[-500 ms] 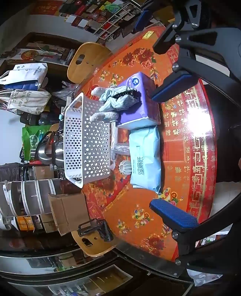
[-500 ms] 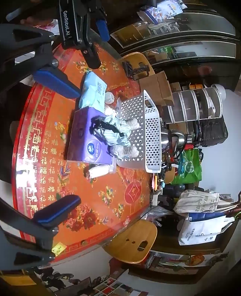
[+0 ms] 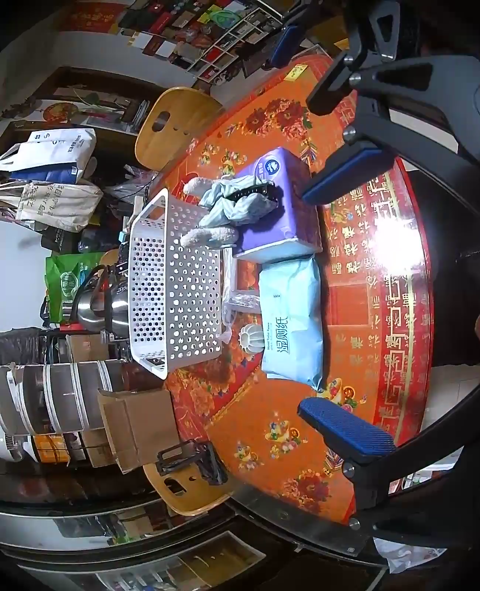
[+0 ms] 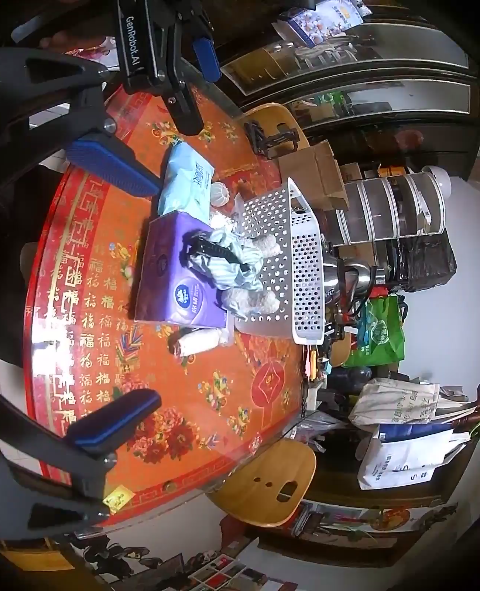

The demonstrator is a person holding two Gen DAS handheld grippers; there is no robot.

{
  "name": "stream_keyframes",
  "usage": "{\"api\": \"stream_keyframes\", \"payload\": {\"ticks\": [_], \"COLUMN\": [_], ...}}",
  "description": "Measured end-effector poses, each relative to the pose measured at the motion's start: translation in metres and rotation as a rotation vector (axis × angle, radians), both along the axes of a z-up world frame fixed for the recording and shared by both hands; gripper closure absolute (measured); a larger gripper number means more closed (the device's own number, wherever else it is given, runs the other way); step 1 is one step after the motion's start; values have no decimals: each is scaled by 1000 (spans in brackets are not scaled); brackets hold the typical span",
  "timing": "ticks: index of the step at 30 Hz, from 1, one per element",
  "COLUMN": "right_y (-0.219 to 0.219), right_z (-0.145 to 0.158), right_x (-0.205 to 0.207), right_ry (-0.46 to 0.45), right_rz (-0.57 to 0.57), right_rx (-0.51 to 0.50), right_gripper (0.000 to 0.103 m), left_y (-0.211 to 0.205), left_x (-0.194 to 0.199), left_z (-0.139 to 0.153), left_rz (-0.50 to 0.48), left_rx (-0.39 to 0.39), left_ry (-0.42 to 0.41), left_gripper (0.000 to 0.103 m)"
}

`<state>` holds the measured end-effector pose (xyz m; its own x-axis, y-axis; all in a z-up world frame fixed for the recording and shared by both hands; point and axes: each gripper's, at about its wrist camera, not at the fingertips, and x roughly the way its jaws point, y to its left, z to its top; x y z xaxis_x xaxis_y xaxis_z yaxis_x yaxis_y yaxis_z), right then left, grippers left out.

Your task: Organize soft objects

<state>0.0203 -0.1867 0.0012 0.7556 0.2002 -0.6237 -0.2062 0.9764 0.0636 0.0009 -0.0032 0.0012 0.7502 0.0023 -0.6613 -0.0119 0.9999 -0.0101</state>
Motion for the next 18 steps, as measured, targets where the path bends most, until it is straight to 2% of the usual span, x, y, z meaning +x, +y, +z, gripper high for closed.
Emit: {"api": "stream_keyframes", "payload": {"ticks": [18], "right_y": [-1], "right_z": [-1], "right_x": [2], "right_ry": [4], "right_rz": [-3], "right_rx": [3], "right_gripper": [0], "left_y": [1], "left_x": [-1], "left_z": [0], "left_rz": [-10], "left_rx": [-10], "left_ry": [-2], "left_gripper": [0]}}
